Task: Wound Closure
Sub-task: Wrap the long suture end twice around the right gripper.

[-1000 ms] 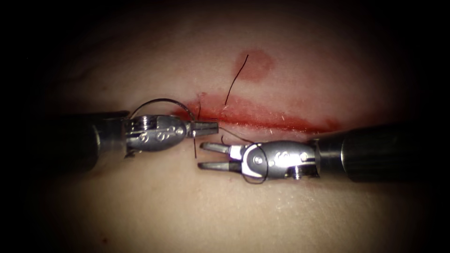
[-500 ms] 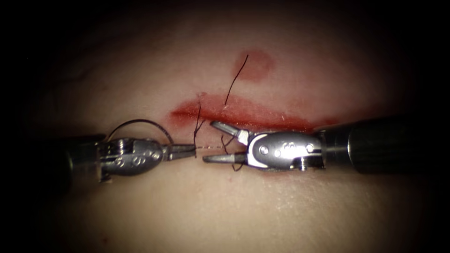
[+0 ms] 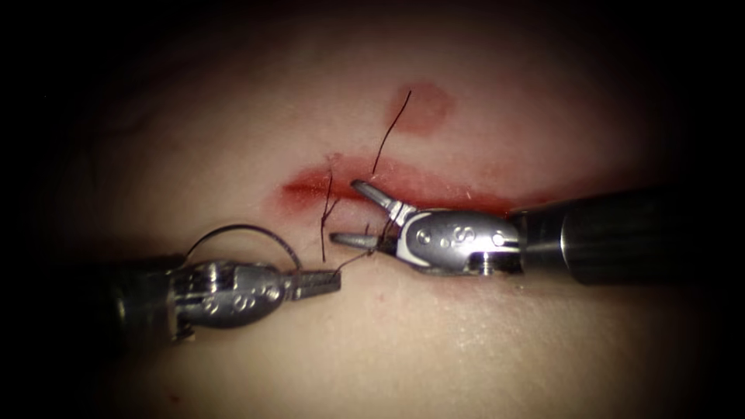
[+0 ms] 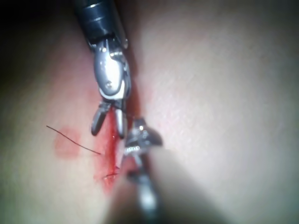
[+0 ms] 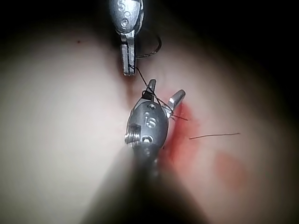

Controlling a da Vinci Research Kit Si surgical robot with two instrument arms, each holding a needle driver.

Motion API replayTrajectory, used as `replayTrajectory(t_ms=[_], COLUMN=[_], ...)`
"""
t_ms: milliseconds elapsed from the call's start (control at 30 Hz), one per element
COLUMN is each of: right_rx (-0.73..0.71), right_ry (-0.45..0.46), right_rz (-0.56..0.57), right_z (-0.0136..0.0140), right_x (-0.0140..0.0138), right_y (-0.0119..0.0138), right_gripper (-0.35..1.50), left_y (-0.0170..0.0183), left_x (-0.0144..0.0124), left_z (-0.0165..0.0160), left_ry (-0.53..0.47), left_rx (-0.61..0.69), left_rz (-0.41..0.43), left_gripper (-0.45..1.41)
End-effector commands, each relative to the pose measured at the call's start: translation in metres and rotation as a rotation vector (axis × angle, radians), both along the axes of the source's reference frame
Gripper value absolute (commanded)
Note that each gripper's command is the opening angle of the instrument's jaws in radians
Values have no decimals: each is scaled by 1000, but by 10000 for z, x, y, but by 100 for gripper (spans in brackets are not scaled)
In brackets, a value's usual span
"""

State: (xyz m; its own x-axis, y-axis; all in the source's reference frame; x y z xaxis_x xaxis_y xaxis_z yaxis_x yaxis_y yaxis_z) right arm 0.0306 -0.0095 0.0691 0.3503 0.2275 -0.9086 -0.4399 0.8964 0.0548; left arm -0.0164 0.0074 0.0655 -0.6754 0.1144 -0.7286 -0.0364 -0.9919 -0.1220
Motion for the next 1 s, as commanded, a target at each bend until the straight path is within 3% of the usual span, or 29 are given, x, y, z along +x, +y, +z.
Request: replayTrajectory(t_ms=[33,367,533,733,1000], right_rx=[4,22,33,24,13], right_ry=[-4,34,73,104,132], right_rz=[-3,-63,-106,-91,-66], right_z=[7,-2,-18,-28,-34], right_x=[5,11,14,12,6], right_y=[-6,-11,-14,-11,-6], right_gripper=[96,96,96,96,91], left_y=[-2,31,45,31,7], left_x=[-5,12,22,18,6], left_z=[7,2,32,73,95], left_ry=[-2,0,39,58,63], left_rx=[3,9,-22,-44,-28], left_rz=[0,-10,-28,-11,16], left_gripper=[-45,-45,-45,-45,-45])
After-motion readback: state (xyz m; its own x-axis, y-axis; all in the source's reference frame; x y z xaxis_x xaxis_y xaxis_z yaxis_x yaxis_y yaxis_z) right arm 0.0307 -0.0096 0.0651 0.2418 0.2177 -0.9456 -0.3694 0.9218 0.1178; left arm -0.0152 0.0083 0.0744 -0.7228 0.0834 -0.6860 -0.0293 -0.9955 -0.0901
